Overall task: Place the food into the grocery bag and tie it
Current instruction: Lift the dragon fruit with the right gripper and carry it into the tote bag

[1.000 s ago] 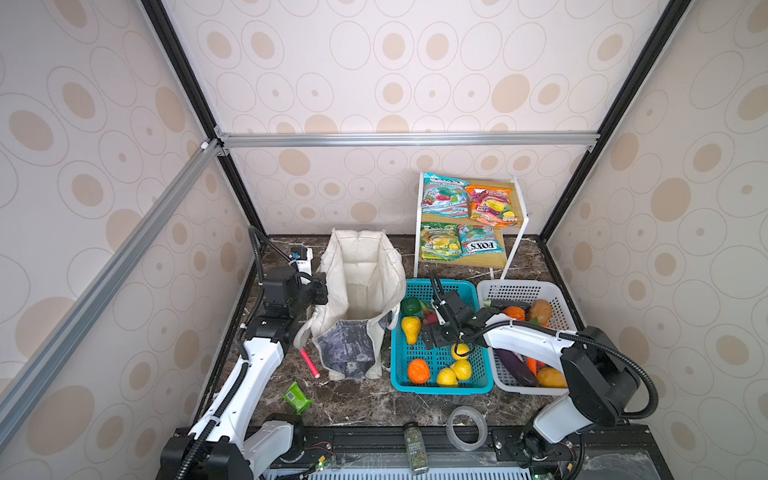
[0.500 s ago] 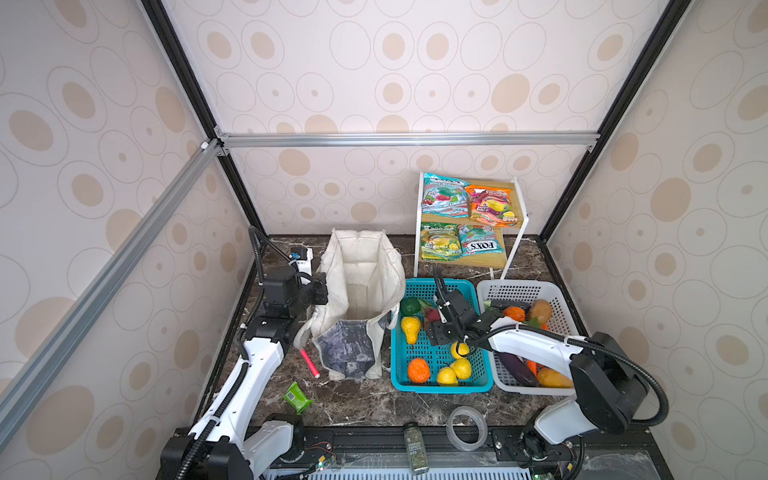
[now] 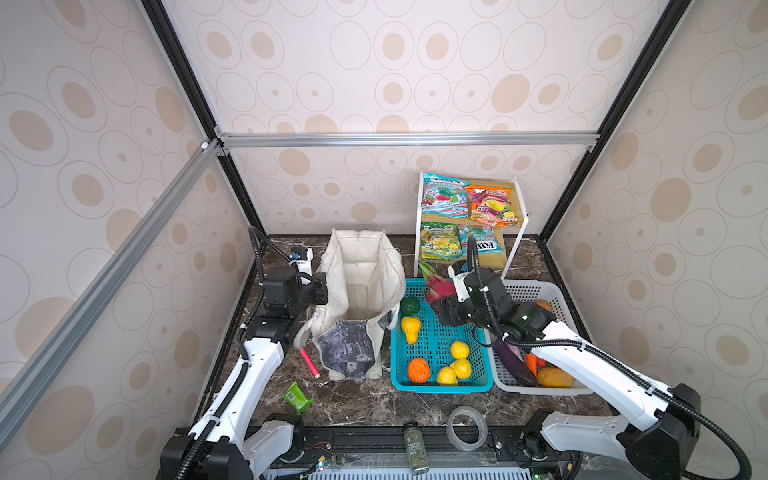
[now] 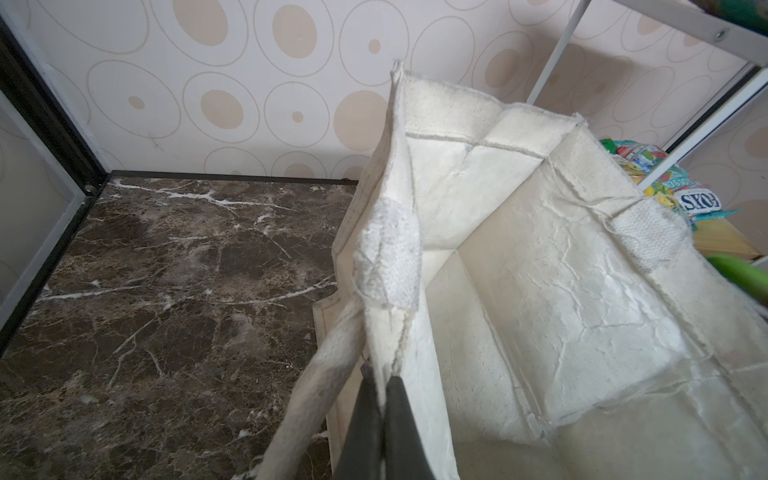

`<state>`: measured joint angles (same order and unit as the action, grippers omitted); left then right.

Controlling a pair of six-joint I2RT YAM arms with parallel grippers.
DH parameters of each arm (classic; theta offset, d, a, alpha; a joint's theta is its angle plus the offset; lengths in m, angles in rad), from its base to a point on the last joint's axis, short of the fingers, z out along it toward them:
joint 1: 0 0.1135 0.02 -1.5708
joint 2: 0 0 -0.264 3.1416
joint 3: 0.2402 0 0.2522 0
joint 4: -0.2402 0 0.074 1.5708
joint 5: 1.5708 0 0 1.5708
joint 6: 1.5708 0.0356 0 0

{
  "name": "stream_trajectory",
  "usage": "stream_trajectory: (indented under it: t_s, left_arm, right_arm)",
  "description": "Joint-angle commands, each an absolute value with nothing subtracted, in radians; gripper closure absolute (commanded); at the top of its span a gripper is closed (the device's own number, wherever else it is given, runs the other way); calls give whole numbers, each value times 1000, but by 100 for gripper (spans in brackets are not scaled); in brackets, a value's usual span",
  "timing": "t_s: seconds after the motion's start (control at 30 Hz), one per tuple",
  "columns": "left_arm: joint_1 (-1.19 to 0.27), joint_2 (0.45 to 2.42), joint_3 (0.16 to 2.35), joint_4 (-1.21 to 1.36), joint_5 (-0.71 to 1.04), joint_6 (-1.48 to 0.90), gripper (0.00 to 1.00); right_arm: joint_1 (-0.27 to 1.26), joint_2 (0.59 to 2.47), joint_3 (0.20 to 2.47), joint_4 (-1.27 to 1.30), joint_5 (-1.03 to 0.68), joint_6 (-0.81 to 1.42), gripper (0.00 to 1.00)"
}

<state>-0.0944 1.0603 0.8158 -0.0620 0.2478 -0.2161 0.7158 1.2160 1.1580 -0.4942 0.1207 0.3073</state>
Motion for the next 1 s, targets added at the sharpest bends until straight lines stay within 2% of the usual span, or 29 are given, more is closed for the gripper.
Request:
stream_trajectory:
  t_s: [0.0,0.37,0.5,0.73,0.97]
  left_arm:
    - [-101,1049,818,-55,248,-205,100]
    - [-102,1047,815,-53,250,-205,100]
    - [-103,1043,815,-51,250,-206,100]
    - [-103,1035,815,-47,257,-209,100]
    - [-103,1034,813,-47,254,-209,100]
  right_arm:
    - [766,1263,1304,-555,118,236,34]
    - [881,1647,1697,-537,44,218,35]
    - [885,1779,1741,-509,34,262,36]
    - [889,1966,1787,-554,186,356,36]
    - [889,2068,1765,-534,172,409,36]
